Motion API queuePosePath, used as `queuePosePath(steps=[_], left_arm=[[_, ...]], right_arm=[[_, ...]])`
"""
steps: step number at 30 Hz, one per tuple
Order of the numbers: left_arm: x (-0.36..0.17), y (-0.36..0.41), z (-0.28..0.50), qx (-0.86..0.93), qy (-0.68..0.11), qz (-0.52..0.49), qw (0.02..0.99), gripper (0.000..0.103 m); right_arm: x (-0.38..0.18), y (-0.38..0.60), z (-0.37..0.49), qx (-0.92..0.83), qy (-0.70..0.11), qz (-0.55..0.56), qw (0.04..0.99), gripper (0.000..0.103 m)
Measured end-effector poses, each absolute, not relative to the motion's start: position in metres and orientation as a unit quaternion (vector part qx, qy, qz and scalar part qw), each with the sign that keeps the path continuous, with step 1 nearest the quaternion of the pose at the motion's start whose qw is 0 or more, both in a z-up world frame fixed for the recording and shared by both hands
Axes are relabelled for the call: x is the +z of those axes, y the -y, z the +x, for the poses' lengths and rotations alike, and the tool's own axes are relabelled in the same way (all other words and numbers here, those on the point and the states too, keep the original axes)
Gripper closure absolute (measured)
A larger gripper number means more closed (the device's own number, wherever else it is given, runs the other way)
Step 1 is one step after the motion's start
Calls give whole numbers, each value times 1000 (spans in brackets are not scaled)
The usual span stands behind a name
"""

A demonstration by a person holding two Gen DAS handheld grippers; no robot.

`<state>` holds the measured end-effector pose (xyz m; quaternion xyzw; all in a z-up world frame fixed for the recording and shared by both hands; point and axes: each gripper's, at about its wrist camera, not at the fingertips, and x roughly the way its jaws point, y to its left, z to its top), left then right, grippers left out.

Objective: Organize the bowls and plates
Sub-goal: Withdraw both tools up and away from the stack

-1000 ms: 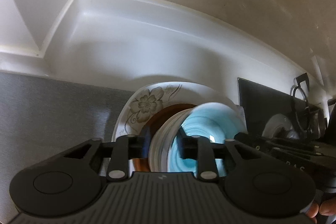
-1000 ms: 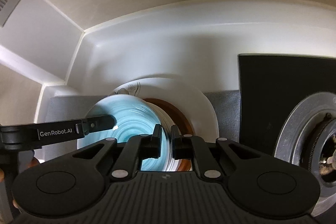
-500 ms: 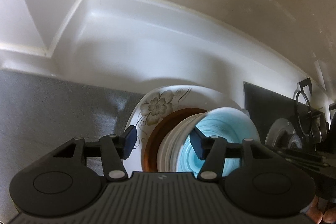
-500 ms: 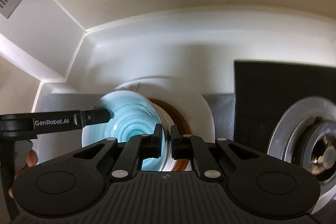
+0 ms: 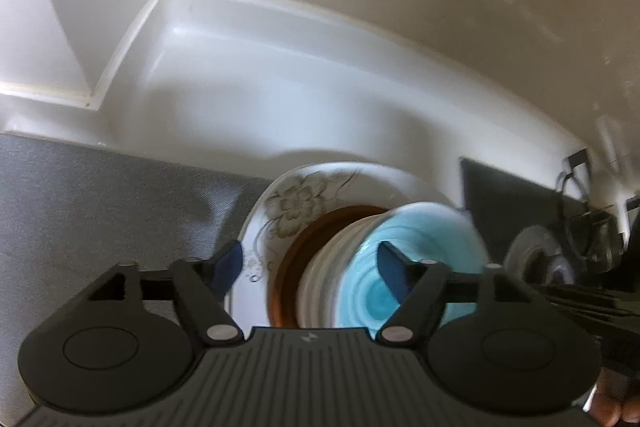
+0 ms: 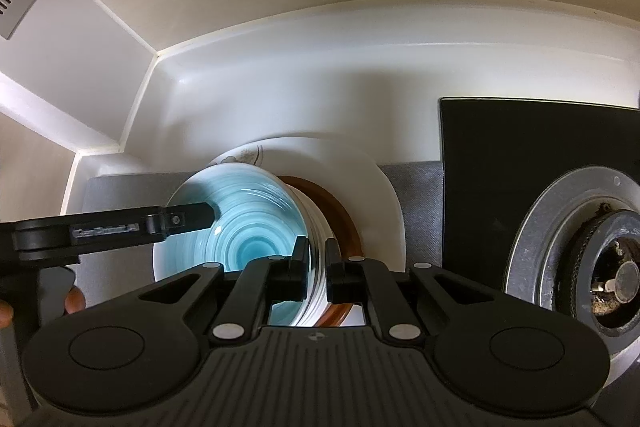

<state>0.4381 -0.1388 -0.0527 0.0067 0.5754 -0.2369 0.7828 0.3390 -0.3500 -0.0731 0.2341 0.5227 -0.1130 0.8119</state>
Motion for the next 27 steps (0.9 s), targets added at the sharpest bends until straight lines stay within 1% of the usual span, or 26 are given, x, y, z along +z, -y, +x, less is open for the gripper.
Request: queuePosePath(steps=[1,2,3,4,5,6,7,8,10,16,24,27], left_arm=[[-48,138,436,-242,-571,3,785,18],[-44,137,433,-246,-564,3,788,18],[-39,136,429,-249,-557,5,792,17],[-35,135,426,-250,-549,9,797,16],[-30,133,422,-249,-541,14,803,15],[-26,130,417,-249,-533,17,808,9],[-22,127,411,-255,-522,18,814,0],[-18,122,403,-267,-506,16,820,0],[-13,117,389,-279,-492,26,824,0],[-8,95,344,-263,-464,56,844,0],[-14,49,267,-237,-443,69,862,0],[-14,34,243,-232,-436,72,867,0]], right_arm=[[-73,351,339,-113,-522,237,811,89],[-73,351,338,-116,-522,239,811,86],[-72,352,336,-121,-520,240,811,78],[-70,352,335,-123,-517,239,812,67],[-66,352,332,-124,-511,237,817,62],[-63,351,328,-123,-504,235,822,55],[-58,349,323,-122,-498,232,827,51],[-54,347,317,-120,-490,227,833,49],[-46,340,303,-119,-476,221,843,42],[-41,308,246,-106,-450,207,862,30],[-43,254,176,-128,-407,181,886,28],[-39,231,158,-142,-383,153,900,28]])
